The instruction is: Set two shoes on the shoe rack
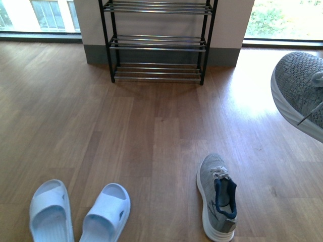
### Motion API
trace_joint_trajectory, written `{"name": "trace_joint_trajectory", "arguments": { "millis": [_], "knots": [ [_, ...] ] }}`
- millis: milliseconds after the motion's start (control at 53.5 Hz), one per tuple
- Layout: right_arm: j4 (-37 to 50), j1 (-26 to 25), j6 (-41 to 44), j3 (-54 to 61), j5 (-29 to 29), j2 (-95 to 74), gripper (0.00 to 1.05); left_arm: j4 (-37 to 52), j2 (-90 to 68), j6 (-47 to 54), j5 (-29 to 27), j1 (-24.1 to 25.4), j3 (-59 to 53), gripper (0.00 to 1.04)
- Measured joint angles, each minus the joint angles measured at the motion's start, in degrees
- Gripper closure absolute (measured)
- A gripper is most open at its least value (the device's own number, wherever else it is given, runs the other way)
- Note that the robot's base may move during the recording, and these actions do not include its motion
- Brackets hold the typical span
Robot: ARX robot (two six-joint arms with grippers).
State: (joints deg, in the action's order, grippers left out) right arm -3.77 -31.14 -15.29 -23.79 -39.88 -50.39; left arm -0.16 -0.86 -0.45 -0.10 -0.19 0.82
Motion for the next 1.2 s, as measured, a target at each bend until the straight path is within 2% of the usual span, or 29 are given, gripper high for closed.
{"name": "trace_joint_trajectory", "arguments": {
  "millis": [897, 916, 953, 1009, 1047, 1065, 1196],
  "knots": [
    [0.00, -0.11, 0.00, 0.02, 0.35, -0.26, 1.03, 0.07, 0.00, 0.02, 0.13, 0.04, 0.00, 0.09],
    [0.00, -0.11, 0.00, 0.02, 0.28, -0.24, 1.03, 0.02, -0.04, -0.13, -0.22, 0.00, 0.00, 0.09],
    [0.00, -0.11, 0.00, 0.02, -0.04, -0.22, 1.03, -2.45, -1.36, -1.88, -5.38, -1.40, 0.76, 0.09],
    [0.00, -0.11, 0.02, 0.02, -0.17, -0.20, 1.03, -7.30, -5.90, -6.80, -14.64, -5.49, 2.93, 0.09],
    [0.00, -0.11, 0.00, 0.02, -0.17, -0.20, 1.03, -7.15, -12.48, -10.23, -21.90, -8.31, 4.35, 0.09],
    [0.00, -0.11, 0.00, 0.02, -0.20, -0.17, 1.03, -5.42, -17.09, -11.76, -23.74, -8.96, 4.92, 0.09],
    [0.00, -0.07, 0.00, 0.02, -0.13, -0.17, 1.03, 6.97, -38.45, -14.32, -19.04, -9.07, 8.48, 0.09]
  ]
}}
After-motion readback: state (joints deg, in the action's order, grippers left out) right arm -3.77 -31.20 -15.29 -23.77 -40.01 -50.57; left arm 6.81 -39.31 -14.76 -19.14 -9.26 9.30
